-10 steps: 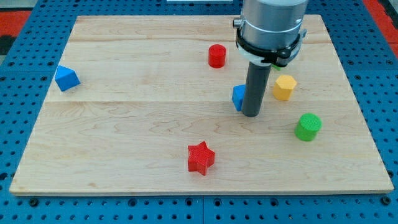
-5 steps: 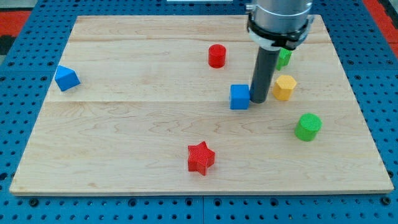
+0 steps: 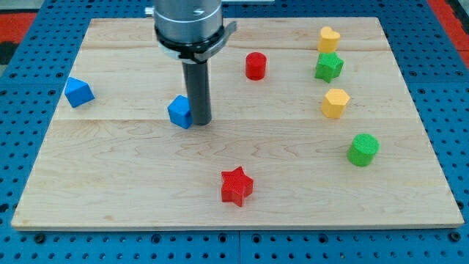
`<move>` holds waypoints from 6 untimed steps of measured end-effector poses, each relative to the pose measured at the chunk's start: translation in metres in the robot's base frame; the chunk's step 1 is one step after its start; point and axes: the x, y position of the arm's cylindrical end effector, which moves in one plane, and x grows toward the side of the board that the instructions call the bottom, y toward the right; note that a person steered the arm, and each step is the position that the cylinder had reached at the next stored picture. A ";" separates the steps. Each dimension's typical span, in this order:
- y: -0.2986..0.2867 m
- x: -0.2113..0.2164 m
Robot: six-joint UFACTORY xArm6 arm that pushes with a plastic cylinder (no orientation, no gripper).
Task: Move the blue cube towards the top of the blue triangle
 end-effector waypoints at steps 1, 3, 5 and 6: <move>-0.026 0.001; -0.063 -0.011; -0.057 -0.063; -0.056 -0.083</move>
